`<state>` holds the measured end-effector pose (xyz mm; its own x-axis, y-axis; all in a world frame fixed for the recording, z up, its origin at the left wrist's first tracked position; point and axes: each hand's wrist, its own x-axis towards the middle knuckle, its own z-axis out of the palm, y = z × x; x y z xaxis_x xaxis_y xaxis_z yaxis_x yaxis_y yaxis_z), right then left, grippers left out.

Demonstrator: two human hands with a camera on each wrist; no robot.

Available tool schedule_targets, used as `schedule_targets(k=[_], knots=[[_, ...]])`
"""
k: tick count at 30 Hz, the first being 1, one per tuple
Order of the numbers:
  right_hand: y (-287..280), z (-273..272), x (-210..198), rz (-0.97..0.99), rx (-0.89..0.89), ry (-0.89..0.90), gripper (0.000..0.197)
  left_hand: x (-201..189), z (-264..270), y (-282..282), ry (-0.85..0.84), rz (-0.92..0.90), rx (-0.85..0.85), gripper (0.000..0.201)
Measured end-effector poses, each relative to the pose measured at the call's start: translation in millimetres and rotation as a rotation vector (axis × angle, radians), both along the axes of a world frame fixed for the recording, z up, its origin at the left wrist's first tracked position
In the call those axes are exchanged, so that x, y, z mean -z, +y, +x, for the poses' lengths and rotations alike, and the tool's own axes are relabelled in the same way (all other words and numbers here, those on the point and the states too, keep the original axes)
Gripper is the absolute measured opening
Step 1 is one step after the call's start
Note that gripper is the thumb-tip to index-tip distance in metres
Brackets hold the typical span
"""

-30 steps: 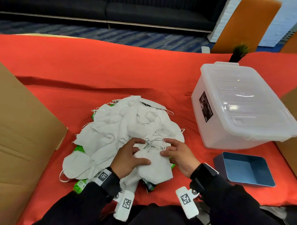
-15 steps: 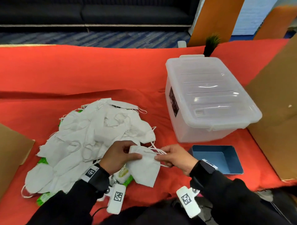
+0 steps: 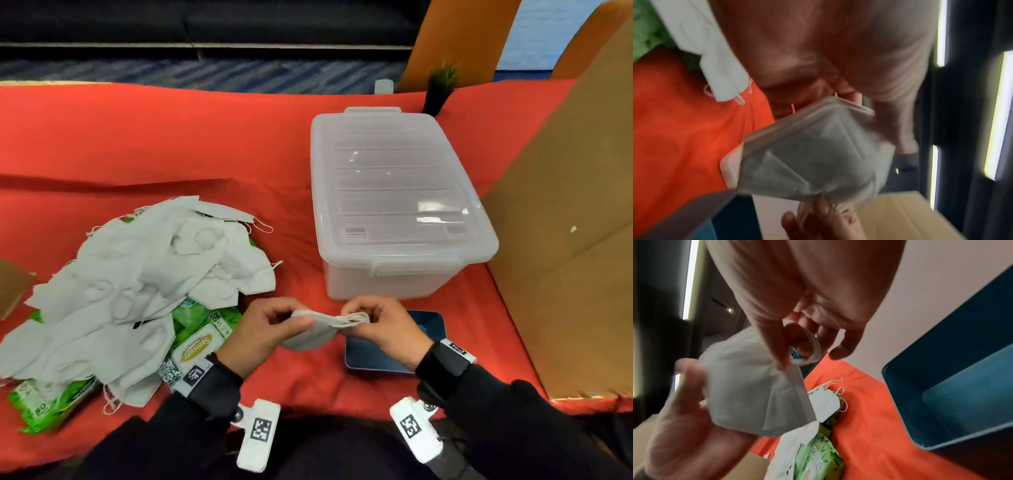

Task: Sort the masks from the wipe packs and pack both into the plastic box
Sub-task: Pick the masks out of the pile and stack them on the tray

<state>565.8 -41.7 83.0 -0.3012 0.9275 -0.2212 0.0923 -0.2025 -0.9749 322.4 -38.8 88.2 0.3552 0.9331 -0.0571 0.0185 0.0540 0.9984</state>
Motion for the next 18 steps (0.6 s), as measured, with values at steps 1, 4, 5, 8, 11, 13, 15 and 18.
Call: schedule_targets(k=[1, 4, 5, 8, 11, 13, 15, 18], knots=[[-1.5, 6.4, 0.2, 0.032, 0.016, 0.055, 0.022, 1.4, 6.5, -1.7, -0.126, -0.116, 0.021, 0.040], [-4.3, 19.9, -4.2, 0.125, 0.026, 0.118, 0.039, 12.0, 21.6, 0.1, -0.234, -0.441, 0.057, 0.057], [-4.9, 23.5, -6.6, 0.145, 0.020, 0.115, 0.040, 17.4, 26.7, 0.2, -0.174, -0.490, 0.139, 0.052], [-6.3, 33.5, -13.6, 0.168, -0.018, 0.054, 0.038, 37.9, 37.0, 3.9, -0.146, -0.646, 0.414, 0.052], [-6.9, 58.7, -15.7, 0.202, -0.020, -0.101, 0.031, 44.5, 39.4, 15.7, -0.093, -0.625, 0.321, 0.053], [-7.3, 85.0, -11.1, 0.222, 0.048, -0.249, 0.027, 41.6, 39.7, 28.4, 0.076, -0.435, 0.187, 0.042], [-9.7, 103.5, -3.2, 0.278, 0.044, -0.458, 0.026, 39.0, 43.3, 38.9, 0.219, -0.196, 0.133, 0.032], [-12.9, 109.5, 7.6, 0.393, -0.074, -0.620, 0.028, 38.2, 63.4, 46.3, 0.525, 0.198, 0.129, 0.020]])
